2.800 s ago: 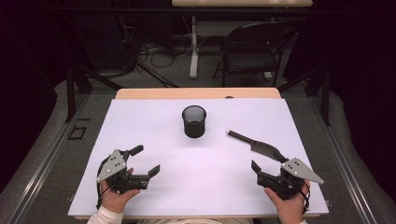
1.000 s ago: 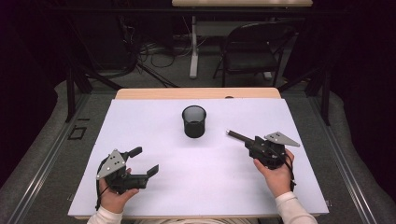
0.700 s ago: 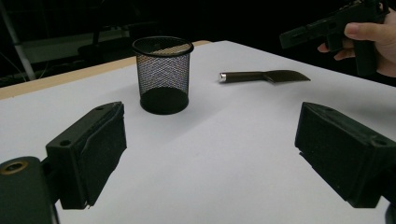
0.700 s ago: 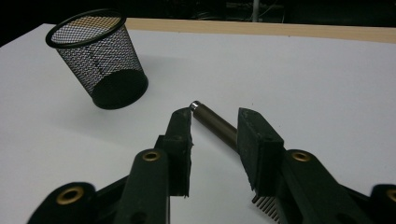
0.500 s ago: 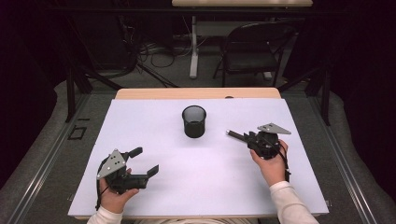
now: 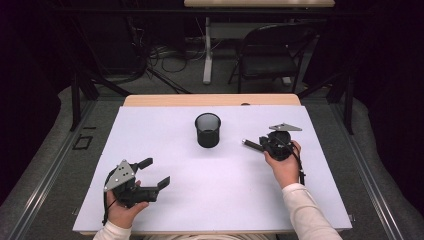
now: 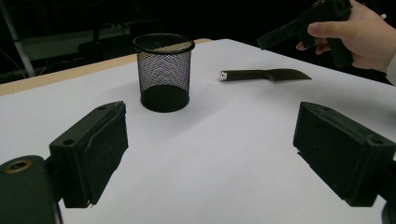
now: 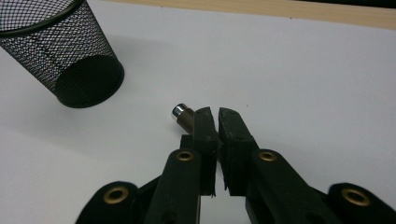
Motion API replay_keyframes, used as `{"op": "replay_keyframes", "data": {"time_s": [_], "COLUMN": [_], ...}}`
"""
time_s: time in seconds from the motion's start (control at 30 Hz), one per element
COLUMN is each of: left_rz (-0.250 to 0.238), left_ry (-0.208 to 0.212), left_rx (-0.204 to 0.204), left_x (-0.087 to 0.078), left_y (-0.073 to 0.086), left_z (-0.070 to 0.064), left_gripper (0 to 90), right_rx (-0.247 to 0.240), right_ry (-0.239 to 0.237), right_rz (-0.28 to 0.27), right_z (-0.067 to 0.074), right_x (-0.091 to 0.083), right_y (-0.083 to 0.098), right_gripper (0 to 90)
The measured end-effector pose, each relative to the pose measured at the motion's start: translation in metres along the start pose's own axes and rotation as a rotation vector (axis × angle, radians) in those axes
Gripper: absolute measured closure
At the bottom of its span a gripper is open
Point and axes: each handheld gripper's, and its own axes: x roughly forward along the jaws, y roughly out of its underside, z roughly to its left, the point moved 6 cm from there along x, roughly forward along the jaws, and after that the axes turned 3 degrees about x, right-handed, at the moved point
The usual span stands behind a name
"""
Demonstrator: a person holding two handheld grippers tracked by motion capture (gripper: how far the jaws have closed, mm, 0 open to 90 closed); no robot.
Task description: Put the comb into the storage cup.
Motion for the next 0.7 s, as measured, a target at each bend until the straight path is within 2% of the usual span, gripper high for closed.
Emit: {"op": "replay_keyframes", "data": {"time_s": [0.23, 0.33, 0.47, 0.57, 0.7], "left_rz": [0.003, 0.004, 0.006, 0.01, 0.014], "left_ry": [0.001, -0.001, -0.005, -0.008, -0.011], "left_rx": [0.001, 0.002, 0.001, 0.001, 0.003], "left_x": [0.0, 0.0, 0.001, 0.001, 0.0], "left_y": [0.0, 0.001, 0.001, 0.002, 0.002], "left_z": [0.001, 0.001, 0.002, 0.002, 0.003], "left_gripper": [11.0, 12.0, 12.9, 13.0, 13.2], "right_rx": [0.023, 0.045, 0.059, 0.085, 0.091], "right_ry": [0.003, 0.011, 0.015, 0.031, 0.048], "right_rz": [0.037, 0.068, 0.077, 0.103, 0.135], "right_z": [-0.001, -0.006, -0.01, -0.013, -0.015], "right_x": [0.011, 0.02, 0.026, 0.036, 0.048], "right_y": [-0.008, -0.01, -0.013, -0.01, -0.004], "right_gripper": [90.0, 90.0, 90.0, 90.0, 90.0]}}
